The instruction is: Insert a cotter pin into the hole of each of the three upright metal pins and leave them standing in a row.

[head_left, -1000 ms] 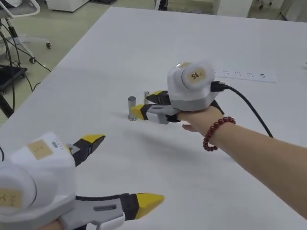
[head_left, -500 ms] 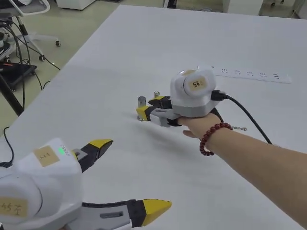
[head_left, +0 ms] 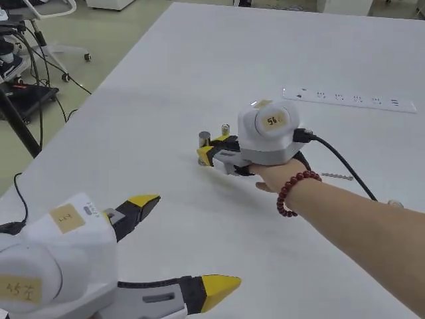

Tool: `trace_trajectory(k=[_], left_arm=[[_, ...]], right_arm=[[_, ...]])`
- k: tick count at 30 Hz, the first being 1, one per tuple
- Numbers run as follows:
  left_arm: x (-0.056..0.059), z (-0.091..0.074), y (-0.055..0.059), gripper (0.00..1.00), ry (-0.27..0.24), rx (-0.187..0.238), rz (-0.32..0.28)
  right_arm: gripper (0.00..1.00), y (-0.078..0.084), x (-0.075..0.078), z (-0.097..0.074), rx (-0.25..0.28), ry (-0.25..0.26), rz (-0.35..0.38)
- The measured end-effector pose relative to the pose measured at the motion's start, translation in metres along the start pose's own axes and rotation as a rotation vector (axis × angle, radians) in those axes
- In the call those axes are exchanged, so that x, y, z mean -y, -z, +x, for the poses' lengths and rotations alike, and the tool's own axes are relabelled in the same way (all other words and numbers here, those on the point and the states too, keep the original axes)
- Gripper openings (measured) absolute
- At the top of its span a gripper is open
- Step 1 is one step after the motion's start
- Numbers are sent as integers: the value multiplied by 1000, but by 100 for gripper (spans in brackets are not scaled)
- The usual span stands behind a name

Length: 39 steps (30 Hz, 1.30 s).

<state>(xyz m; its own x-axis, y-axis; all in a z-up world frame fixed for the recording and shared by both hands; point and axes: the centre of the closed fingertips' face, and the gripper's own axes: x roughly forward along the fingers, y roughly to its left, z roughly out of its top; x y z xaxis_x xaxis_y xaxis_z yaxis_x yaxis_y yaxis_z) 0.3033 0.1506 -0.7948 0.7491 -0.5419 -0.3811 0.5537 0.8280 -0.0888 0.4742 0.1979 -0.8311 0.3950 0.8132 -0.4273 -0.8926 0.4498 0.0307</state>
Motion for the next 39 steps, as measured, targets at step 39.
trace_trajectory(k=[39], left_arm=[[14,-3,-13,90,6,22,42]], right_arm=[[12,3,-15,-64,-41,29,-58]])
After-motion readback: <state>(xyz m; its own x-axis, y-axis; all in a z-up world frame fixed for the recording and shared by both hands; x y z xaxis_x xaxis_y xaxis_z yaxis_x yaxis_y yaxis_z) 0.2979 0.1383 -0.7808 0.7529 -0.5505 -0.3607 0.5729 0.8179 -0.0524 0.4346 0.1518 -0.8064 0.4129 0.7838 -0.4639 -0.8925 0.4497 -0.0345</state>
